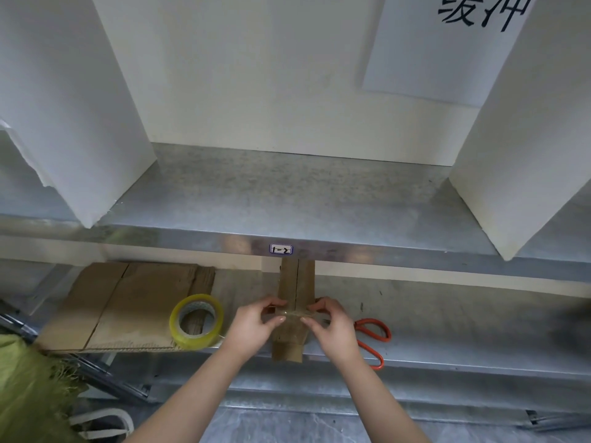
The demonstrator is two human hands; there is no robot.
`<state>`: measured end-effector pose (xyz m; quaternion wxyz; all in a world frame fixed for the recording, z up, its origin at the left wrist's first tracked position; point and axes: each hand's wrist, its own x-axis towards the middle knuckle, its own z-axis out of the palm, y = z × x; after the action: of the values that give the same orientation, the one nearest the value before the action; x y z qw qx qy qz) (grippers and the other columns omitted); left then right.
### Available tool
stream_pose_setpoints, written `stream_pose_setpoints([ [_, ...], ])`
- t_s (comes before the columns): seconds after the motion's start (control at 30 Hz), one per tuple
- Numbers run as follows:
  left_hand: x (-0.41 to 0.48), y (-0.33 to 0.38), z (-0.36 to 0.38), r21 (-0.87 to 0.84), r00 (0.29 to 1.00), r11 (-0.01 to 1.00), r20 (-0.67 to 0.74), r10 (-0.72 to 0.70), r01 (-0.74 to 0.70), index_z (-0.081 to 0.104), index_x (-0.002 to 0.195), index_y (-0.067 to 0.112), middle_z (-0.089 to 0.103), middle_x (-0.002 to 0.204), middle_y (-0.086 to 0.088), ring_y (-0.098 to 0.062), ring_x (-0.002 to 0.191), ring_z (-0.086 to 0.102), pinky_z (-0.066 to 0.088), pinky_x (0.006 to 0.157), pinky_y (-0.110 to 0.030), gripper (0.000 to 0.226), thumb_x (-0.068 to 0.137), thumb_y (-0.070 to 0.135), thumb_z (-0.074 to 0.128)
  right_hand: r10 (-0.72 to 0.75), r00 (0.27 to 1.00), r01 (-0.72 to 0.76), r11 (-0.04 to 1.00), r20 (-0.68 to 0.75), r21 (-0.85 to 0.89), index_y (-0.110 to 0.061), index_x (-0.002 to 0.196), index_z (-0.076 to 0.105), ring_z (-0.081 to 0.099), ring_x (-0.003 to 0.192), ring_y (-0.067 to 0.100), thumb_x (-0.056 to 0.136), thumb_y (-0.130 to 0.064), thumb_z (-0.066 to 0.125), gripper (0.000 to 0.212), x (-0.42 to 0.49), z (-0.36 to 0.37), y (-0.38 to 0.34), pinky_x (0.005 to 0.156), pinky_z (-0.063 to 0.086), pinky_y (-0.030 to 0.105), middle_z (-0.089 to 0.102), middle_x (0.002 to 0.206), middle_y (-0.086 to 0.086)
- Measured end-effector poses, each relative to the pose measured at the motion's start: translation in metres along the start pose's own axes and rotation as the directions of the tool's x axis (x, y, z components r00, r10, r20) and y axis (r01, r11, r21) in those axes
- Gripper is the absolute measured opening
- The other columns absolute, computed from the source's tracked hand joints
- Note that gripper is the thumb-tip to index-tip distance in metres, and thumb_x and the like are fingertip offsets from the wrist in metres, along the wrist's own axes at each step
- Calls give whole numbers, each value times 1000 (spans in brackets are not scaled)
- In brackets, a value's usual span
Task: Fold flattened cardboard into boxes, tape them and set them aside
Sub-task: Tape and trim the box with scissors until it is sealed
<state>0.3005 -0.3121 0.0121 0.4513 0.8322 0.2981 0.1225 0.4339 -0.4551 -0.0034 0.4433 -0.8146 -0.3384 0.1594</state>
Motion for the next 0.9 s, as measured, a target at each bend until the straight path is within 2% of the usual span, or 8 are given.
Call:
stream_pose_setpoints([
  [0.1,0,5,-3,11,999,1000,39,4,-4,57,107,38,62,112,17,-5,109,56,44,96,-25,23,86,43,65,23,997,-21,999,69,-31,-29,92,58,56,96,0,79,-30,77,23,-2,-3,0,79,38,6,61,100,-13],
  [0.27,7,12,-8,-200,980,966,142,-137,164,31,141,31,44,131,12,-13,118,48,42,103,-36,69,84,33,71,185,977,-195,976,105,94,-23,100,54,58,93,5,84,-41,71,29,2,-7,-16,69,41,11,60,96,-10],
  [0.33,9,19,-6,-347,955,902,235,-183,258,34,140,28,48,131,9,-16,121,49,44,102,-34,65,87,18,69,265,957,-286,929,119,235,-23,115,43,58,90,4,85,-32,72,43,3,-6,-23,69,45,10,57,98,-9],
  [0.4,8,27,-3,-437,944,839,206,-256,323,39,133,28,57,123,1,-18,112,56,49,91,-31,55,88,7,63,303,939,-343,866,164,364,-27,127,36,61,100,13,78,-26,79,65,2,-5,-21,84,54,24,59,110,0],
  [0.53,-6,23,1,-359,961,891,87,-264,277,39,133,31,58,121,-1,-14,107,58,48,97,-36,52,88,30,67,287,914,-387,829,286,403,-26,125,47,61,110,16,70,-18,75,62,-10,-5,-23,94,52,33,63,117,-1],
  [0.7,-31,32,1,-488,967,835,149,-206,253,40,123,33,57,120,11,-6,113,53,48,84,-20,56,81,13,74,257,964,-265,939,63,218,-28,130,45,63,109,11,64,-63,72,79,-31,4,-25,95,52,37,64,119,-5],
  [0.83,-40,42,-8,-580,984,795,97,-151,179,32,136,44,60,124,5,-11,115,57,50,97,-39,76,76,41,78,106,992,-114,986,69,122,-36,129,48,59,113,6,65,-50,70,69,-36,-7,-28,96,52,37,60,124,-11],
  [0.9,-43,50,-13,-616,989,773,78,-129,150,36,130,49,59,126,5,-14,116,57,50,97,-42,67,76,49,75,33,999,-38,989,35,140,-37,122,47,58,113,5,65,-38,73,63,-39,-14,-29,96,51,35,59,123,-11],
])
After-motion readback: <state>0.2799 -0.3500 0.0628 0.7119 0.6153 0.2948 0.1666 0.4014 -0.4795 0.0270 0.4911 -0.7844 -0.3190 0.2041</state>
